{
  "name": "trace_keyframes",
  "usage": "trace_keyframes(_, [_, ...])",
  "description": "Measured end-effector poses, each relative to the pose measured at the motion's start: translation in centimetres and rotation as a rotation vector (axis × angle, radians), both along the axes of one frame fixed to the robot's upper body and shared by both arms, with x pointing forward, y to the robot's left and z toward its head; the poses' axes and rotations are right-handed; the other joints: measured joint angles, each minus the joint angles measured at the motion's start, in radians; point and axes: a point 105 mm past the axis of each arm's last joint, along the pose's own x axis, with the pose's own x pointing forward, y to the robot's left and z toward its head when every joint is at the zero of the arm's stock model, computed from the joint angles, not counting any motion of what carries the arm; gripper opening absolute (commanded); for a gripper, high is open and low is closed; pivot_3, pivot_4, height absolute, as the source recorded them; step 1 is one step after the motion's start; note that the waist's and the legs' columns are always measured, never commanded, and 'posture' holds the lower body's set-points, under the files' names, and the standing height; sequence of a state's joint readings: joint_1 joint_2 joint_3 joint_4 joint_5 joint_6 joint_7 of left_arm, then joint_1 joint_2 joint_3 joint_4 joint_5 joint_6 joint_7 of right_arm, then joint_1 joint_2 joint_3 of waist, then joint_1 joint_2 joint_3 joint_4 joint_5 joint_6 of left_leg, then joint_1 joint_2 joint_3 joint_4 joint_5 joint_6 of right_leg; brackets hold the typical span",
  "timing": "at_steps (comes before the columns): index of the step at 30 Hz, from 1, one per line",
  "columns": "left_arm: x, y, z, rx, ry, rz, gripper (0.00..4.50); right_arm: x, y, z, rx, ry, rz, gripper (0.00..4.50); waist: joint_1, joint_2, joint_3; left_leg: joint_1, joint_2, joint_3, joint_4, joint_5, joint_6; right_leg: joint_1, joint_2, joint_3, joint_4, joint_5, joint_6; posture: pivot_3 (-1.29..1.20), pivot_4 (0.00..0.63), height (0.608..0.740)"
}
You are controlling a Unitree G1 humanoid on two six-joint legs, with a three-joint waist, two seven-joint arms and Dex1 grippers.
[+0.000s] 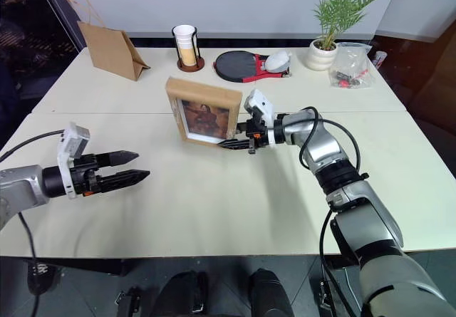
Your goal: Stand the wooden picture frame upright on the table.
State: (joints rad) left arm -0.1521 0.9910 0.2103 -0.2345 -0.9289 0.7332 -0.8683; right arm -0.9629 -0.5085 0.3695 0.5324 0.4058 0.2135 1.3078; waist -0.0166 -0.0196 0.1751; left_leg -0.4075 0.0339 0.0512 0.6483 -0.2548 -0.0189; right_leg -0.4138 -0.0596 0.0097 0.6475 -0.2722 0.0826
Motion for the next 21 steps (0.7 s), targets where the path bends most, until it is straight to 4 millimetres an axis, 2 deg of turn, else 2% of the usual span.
trace_keyframes(2, [0.3, -0.4, 0.1, -0.001, -0.022, -0.004, 4.46, -0.1, 0.2, -0.1, 0.011, 0.141, 0.032, 1.05, 0.000, 0.000, 0.000, -0.001, 0.000, 0.000, 0.000, 0.000, 0.000, -0.001, 0.000, 0.000, 0.000, 0.000, 0.000, 0.00, 0.150, 0.740])
trace_keyframes(5, [0.7, -0.7, 0.1, 0.001, -0.039, -0.007, 4.46, 0.3, 0.3, -1.1, 0.029, 0.255, 0.031, 1.05, -0.003, 0.000, 0.000, -0.001, 0.000, 0.001, -0.001, 0.000, 0.000, -0.002, 0.000, 0.000, 0.000, 0.000, 0.000, 0.00, 0.150, 0.740])
trace_keyframes(11, [1.0, -1.2, -0.2, -0.010, -0.050, 0.002, 4.46, 0.7, -0.2, -5.8, -0.028, 0.380, -0.024, 1.05, -0.003, 0.000, 0.000, -0.004, -0.001, 0.003, -0.001, 0.000, 0.000, -0.005, 0.000, 0.000, 0.001, 0.000, 0.001, 0.00, 0.150, 0.740])
trace_keyframes(13, [1.0, -1.3, -0.2, 0.004, -0.054, 0.003, 4.46, 0.8, -0.2, -6.6, -0.027, 0.391, -0.031, 1.05, -0.004, 0.000, 0.000, -0.004, -0.001, 0.003, -0.001, 0.000, 0.000, -0.006, 0.000, 0.001, 0.001, 0.001, 0.001, 0.00, 0.150, 0.740])
trace_keyframes(15, [0.9, -1.4, -0.1, 0.014, -0.060, -0.002, 4.50, 0.8, -0.1, -6.7, -0.026, 0.382, -0.028, 2.13, -0.006, -0.001, 0.000, -0.003, -0.001, 0.004, 0.000, 0.000, 0.000, -0.006, 0.001, 0.001, 0.002, 0.001, 0.001, 0.00, 0.150, 0.740])
trace_keyframes(20, [0.6, -1.7, -0.2, 0.020, -0.047, -0.024, 4.50, 0.5, -0.5, -7.2, -0.061, 0.398, -0.008, 4.46, -0.005, 0.000, 0.000, -0.003, -0.001, 0.003, 0.000, 0.000, 0.000, -0.006, 0.001, 0.001, 0.003, 0.001, 0.001, 0.00, 0.150, 0.740])
trace_keyframes(21, [0.6, -1.7, -0.1, 0.022, -0.047, -0.028, 4.50, 0.5, -0.8, -7.0, -0.064, 0.391, -0.010, 4.46, -0.004, 0.000, 0.000, -0.003, -0.001, 0.003, 0.000, 0.000, 0.000, -0.006, 0.001, 0.001, 0.003, 0.001, 0.001, 0.00, 0.150, 0.740])
